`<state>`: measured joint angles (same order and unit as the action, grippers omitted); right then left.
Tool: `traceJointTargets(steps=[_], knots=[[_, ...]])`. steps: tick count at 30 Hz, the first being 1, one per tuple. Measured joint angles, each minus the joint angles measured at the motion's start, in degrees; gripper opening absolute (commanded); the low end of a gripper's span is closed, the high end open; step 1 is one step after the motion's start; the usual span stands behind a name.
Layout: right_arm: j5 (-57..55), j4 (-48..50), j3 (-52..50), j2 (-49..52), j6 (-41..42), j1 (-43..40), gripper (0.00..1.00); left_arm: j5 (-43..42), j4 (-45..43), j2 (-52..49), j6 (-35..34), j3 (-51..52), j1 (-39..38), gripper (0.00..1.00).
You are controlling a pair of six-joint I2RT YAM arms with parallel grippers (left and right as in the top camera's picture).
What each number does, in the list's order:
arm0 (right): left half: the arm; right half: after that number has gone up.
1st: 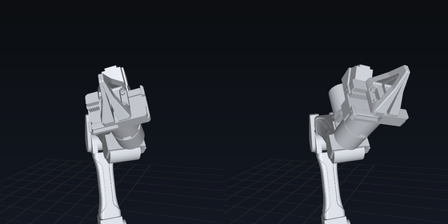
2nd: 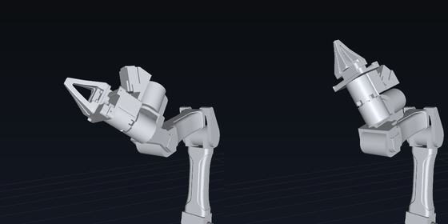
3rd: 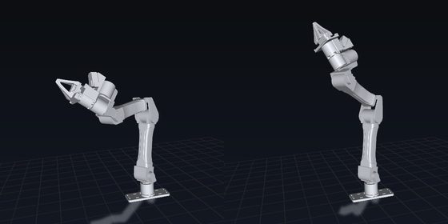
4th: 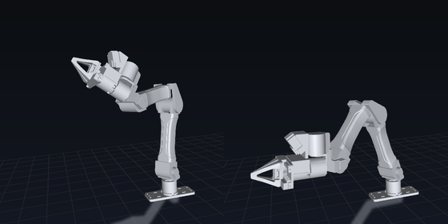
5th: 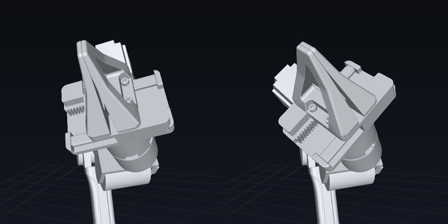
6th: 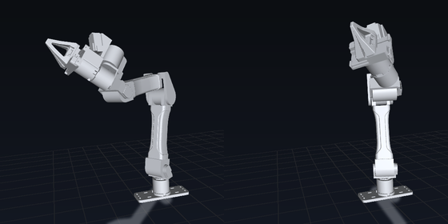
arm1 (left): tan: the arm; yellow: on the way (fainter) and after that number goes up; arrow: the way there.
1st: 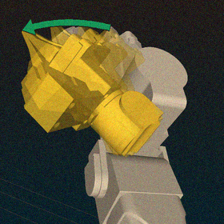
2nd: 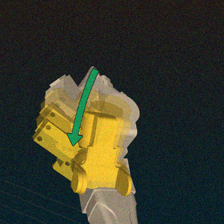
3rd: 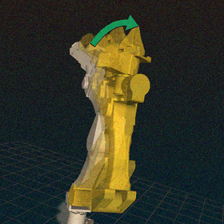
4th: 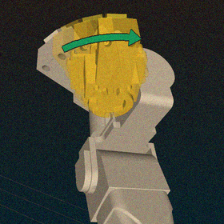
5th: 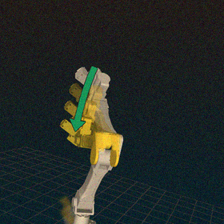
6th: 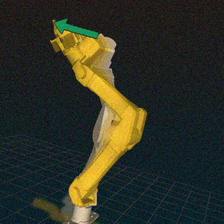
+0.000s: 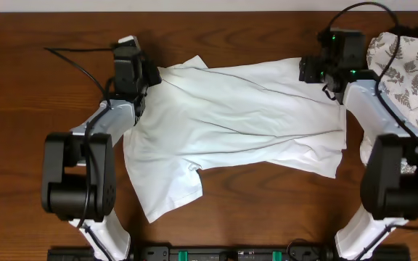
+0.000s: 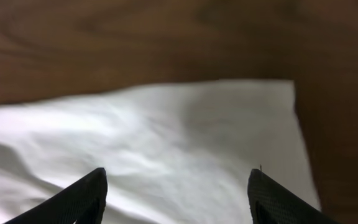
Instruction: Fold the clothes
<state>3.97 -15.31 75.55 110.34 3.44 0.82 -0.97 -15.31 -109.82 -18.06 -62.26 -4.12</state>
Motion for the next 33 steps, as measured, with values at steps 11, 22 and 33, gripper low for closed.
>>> traceJointTargets(steps=[11, 22, 33], knots=[[-2.6, -1.5, 0.0, 4.8, 0.0, 0.0, 0.72, -5.6, 7.8, -0.9, 0.1, 0.0, 0.0, 0.22], [-7.5, 0.1, 0.0, 4.8, -1.2, -1.1, 0.74, -6.8, 19.3, -0.9, 0.1, -0.1, 0.1, 0.22], [-7.9, -2.6, 0.0, 4.8, -1.9, -1.6, 0.76, -8.2, 30.7, 2.4, -0.7, -0.3, 0.0, 0.10]])
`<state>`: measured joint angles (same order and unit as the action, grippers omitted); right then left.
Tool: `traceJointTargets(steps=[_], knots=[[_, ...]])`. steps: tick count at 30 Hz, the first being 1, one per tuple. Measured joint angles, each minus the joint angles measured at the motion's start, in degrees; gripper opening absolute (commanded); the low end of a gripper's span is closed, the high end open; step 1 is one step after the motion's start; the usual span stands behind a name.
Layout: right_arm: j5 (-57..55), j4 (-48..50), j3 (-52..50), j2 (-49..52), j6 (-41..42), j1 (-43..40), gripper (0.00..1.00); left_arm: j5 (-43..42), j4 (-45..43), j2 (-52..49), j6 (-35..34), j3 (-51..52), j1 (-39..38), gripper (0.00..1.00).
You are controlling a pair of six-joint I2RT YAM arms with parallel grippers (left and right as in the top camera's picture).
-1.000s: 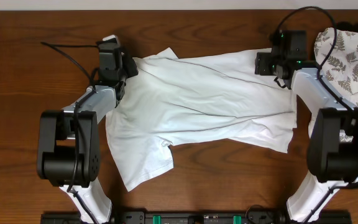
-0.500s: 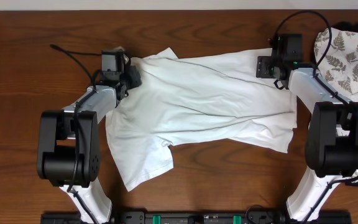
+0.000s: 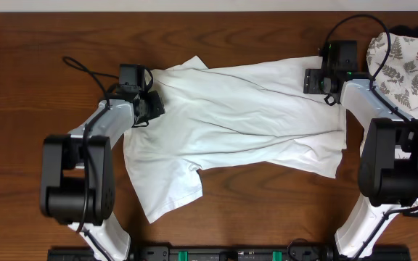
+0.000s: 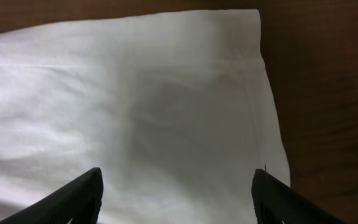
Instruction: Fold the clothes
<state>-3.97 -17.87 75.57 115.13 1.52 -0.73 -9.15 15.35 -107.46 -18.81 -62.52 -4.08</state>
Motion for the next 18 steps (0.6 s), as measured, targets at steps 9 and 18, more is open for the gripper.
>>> traceJointTargets(steps=[9, 18], knots=[[0.1, -2.0, 0.0, 0.0, -0.7, 0.1, 0.78, -0.5, 10.6, 6.0, -0.5, 0.0, 0.0, 0.07], [1.9, -2.2, 0.0, 0.0, -0.7, 1.0, 0.79, -0.8, -7.8, 6.0, -0.5, 0.2, 0.0, 0.06]])
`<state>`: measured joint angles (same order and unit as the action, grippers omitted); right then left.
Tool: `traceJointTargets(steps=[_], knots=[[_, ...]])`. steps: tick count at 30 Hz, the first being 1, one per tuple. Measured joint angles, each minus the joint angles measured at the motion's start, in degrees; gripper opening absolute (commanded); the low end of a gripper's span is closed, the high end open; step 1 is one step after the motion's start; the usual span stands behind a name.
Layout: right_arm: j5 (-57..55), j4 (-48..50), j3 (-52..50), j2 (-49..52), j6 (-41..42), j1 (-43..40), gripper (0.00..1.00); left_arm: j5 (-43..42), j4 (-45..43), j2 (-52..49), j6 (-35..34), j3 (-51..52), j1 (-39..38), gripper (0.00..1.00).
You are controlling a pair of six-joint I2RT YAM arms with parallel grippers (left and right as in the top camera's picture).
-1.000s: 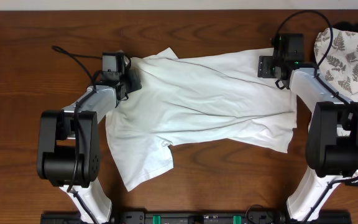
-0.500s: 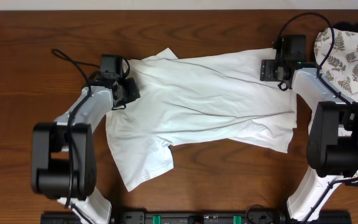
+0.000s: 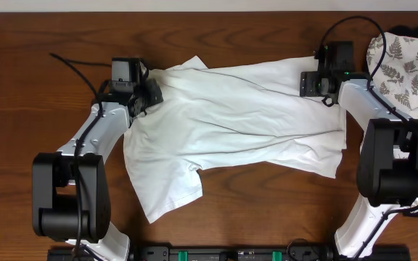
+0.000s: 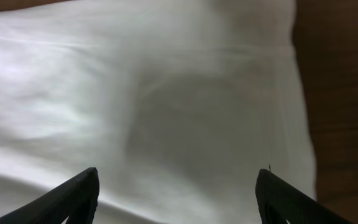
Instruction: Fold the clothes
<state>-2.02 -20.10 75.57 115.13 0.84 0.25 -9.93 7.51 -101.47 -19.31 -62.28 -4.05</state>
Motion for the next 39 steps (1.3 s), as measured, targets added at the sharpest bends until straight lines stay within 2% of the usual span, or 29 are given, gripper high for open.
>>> traceJointTargets(steps=[6, 10, 15, 20, 26, 39], knots=[[1.7, -2.0, 0.0, 0.0, 1.1, 0.7, 0.79, 3.2, -11.1, -0.1, 0.3, 0.0, 0.0, 0.06], [2.3, -2.8, 0.0, 0.0, 1.5, 1.1, 0.79, 4.4, -14.6, -2.1, 1.4, 0.0, 0.0, 0.06], [2.4, -3.1, 0.0, 0.0, 2.2, 1.0, 0.80, 4.9, -19.6, -9.2, 2.8, -0.1, 0.0, 0.06], [2.4, -3.7, 0.0, 0.0, 2.9, 1.1, 0.80, 5.2, -20.5, -14.8, 3.1, 0.0, 0.0, 0.06], [2.4, -4.1, 0.0, 0.0, 3.0, 1.1, 0.81, 5.3, -15.9, -15.1, 3.1, -1.0, -0.1, 0.06], [2.4, -6.0, 0.0, 0.0, 3.1, 1.0, 0.82, 5.4, 6.6, -11.5, 3.3, -4.2, -0.1, 0.06]])
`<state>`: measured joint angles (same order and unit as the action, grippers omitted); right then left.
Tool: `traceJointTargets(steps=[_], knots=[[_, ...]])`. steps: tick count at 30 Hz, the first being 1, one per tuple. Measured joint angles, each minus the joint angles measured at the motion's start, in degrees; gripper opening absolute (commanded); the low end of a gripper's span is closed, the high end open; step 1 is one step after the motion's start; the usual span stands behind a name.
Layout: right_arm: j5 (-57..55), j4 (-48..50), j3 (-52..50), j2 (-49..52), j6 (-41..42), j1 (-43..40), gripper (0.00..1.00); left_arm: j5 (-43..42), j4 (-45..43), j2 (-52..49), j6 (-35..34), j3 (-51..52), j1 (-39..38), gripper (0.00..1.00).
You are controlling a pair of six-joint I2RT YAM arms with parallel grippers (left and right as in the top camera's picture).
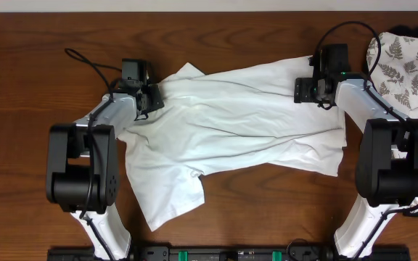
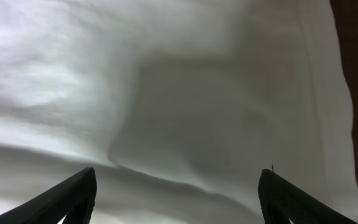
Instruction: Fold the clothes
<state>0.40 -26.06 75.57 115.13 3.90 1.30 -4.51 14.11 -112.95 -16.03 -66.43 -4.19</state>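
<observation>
A white T-shirt (image 1: 238,123) lies spread and wrinkled across the wooden table (image 1: 35,145). One sleeve points toward the near left. My left gripper (image 1: 148,98) sits at the shirt's far left edge, by a raised flap of cloth; the overhead view does not show how its jaws stand. My right gripper (image 1: 309,90) is low over the shirt's far right corner. In the right wrist view the right gripper (image 2: 178,196) is wide open, fingers (image 2: 73,199) apart over folds of the T-shirt (image 2: 185,93), with nothing between them.
A leaf-patterned cloth (image 1: 412,69) is piled at the far right, beside the right arm. Something dark (image 1: 412,30) lies behind it. A pink item shows at the right edge. Bare table (image 1: 267,210) lies near the shirt's front hem.
My right gripper has come in over the shirt, so fabric now fills almost all of its view. The left gripper has shifted slightly right at the far left edge, and the cloth there has drawn in.
First both grippers stood at the shirt's far corners, the right one open with table showing beyond the hem. Then the right gripper was closer over that corner, and the left sat lower at the shoulder. Now both are at the far edge, the right still open.
</observation>
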Motion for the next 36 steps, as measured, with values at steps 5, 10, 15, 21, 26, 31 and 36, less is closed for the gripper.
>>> traceJointTargets(steps=[5, 10, 15, 21, 26, 31, 36], knots=[[-0.2, -0.1, 0.0, 0.0, 0.0, 0.0, 0.82, 0.0, 3.6, 1.6, 0.0, 0.4, 0.0, 0.08], [-0.2, -0.2, 0.0, 0.0, 0.0, 0.0, 0.81, 0.0, 5.2, 6.1, 0.4, 1.9, 0.0, 0.25], [-0.2, -0.7, 0.0, 0.0, 0.0, 0.0, 0.81, 0.0, -3.9, 17.0, 2.4, 1.4, 0.0, 0.34], [-0.2, -2.0, 0.0, 0.0, 0.0, 0.0, 0.81, 0.0, -8.7, 21.5, 5.3, -0.5, 0.0, 0.36], [-0.2, -2.9, 0.0, 0.0, 0.0, 0.0, 0.81, 0.2, -7.1, 18.4, 7.1, -0.5, 0.7, 0.37], [-0.2, -3.3, 0.0, 0.0, 0.0, 0.0, 0.82, -1.0, -8.0, 16.6, 7.3, -0.4, 3.5, 0.37], [-0.2, -3.3, 0.0, 0.0, 0.0, 0.0, 0.82, -5.8, -10.8, 14.8, 8.0, -0.4, 4.2, 0.54]])
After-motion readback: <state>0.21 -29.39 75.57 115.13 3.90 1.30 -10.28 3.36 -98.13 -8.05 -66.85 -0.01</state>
